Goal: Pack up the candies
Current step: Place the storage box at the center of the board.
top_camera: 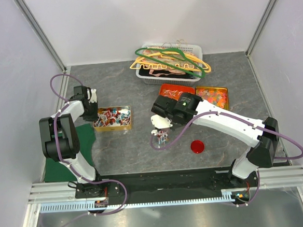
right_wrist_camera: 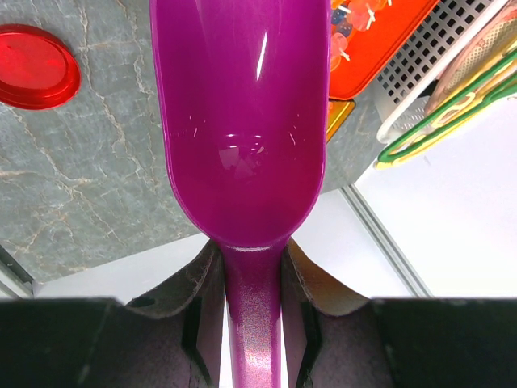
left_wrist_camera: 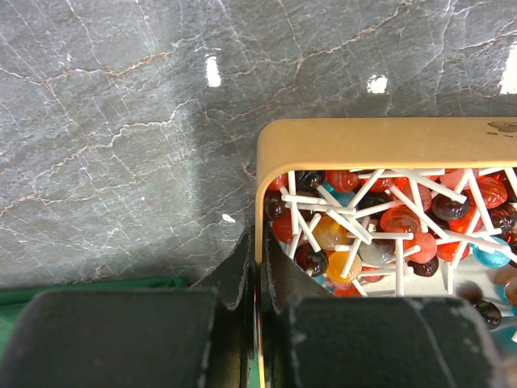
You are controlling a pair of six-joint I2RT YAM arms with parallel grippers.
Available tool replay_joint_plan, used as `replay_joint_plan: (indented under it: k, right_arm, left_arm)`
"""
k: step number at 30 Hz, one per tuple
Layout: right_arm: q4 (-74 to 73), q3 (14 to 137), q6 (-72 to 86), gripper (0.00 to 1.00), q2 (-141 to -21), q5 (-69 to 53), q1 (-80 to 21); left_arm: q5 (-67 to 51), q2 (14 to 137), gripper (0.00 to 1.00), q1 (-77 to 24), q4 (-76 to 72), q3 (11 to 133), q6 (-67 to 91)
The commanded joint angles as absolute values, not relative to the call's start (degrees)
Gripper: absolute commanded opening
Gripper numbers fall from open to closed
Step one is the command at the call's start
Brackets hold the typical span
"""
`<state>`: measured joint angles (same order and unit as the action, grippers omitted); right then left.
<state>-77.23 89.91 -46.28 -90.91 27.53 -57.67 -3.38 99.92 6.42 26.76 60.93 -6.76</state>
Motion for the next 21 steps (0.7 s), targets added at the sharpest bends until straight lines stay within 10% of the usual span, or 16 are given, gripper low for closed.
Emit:
replay_joint_plan:
  k: [1, 13, 21]
  right_arm:
    - [-83.4, 91.5, -45.4, 0.00, -88.8, 30.1, -58.1]
    - [-83.2, 102.4, -45.0, 0.00, -88.9, 24.3, -57.0]
    - [-81.6, 102.4, -45.2, 0.00, -88.9, 22.8, -56.4]
  left_arm:
    - [-5.4, 98.6, 0.02, 6.9, 25.7, 61.9, -6.1]
    - [-7.9, 98.7, 0.05, 7.2, 25.9, 62.1, -6.1]
    - [-8.5, 98.5, 0.37, 7.2, 26.0, 62.1, -6.2]
